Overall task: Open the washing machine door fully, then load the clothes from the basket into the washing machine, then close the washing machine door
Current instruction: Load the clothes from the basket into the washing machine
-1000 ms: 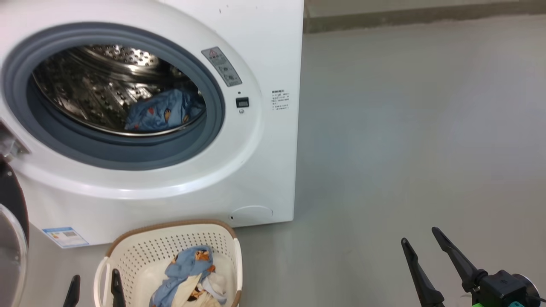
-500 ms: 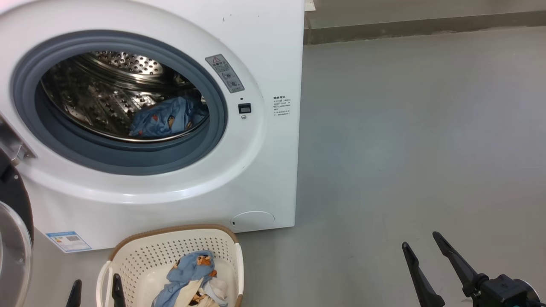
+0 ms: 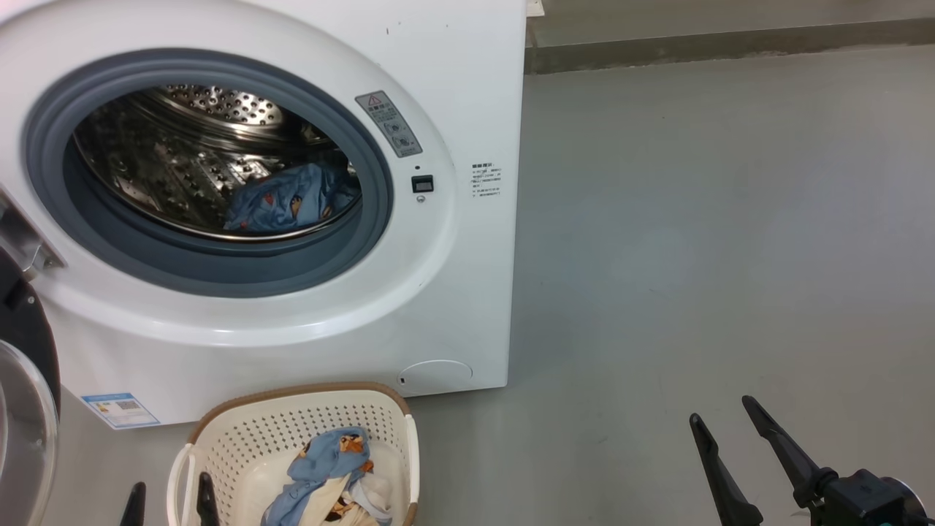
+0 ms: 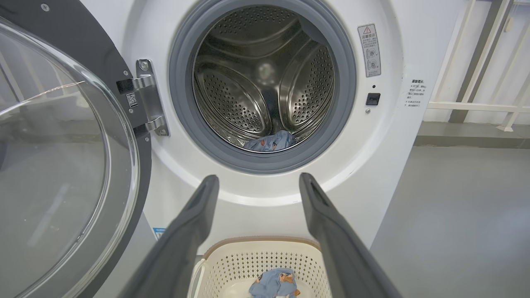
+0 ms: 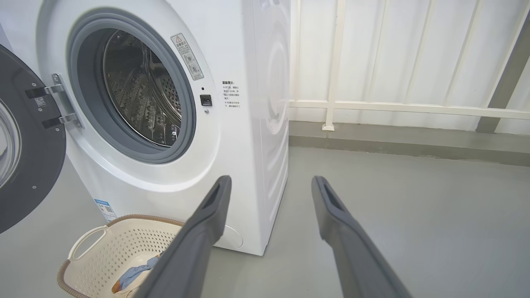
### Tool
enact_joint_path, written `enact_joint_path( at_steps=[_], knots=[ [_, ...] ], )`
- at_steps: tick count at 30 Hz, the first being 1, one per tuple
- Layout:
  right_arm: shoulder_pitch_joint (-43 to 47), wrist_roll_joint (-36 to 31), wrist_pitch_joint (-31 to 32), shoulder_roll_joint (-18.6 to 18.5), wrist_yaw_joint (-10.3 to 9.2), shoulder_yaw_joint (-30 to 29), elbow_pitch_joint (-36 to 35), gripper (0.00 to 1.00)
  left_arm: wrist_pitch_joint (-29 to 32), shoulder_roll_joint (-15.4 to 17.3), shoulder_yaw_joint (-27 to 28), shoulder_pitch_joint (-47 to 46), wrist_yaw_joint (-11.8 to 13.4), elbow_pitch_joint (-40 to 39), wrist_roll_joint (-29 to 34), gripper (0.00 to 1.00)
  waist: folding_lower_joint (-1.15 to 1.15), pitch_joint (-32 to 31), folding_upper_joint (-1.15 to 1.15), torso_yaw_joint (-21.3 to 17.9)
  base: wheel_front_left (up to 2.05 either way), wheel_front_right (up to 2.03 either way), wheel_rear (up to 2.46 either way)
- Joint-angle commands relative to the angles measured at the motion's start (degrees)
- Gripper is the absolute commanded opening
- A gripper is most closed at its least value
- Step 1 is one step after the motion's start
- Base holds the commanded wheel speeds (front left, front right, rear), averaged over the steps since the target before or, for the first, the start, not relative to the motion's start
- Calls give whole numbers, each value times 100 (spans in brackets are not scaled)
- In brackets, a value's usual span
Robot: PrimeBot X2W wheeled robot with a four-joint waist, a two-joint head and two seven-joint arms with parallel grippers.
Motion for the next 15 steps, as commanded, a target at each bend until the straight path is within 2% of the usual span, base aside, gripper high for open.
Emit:
enact_joint_path(
  at_steps=[1, 8, 15],
  knots=[
    [-105, -58, -27, -117, 9, 122, -163, 100, -29, 16, 157, -229, 1, -24, 1, 100, 0, 7, 0, 3, 0, 0, 0],
    [-93, -70, -27, -108, 9, 96, -218, 100, 224, 42, -5, -452, -84, 518, -33, 100, 0, 122, 0, 59, 0, 0, 0],
    [-234, -32, -27, -201, 9, 95, -287, 100, 480, -45, -312, -1165, -369, 1638, -173, 100, 0, 463, 0, 61, 0, 0, 0]
  ],
)
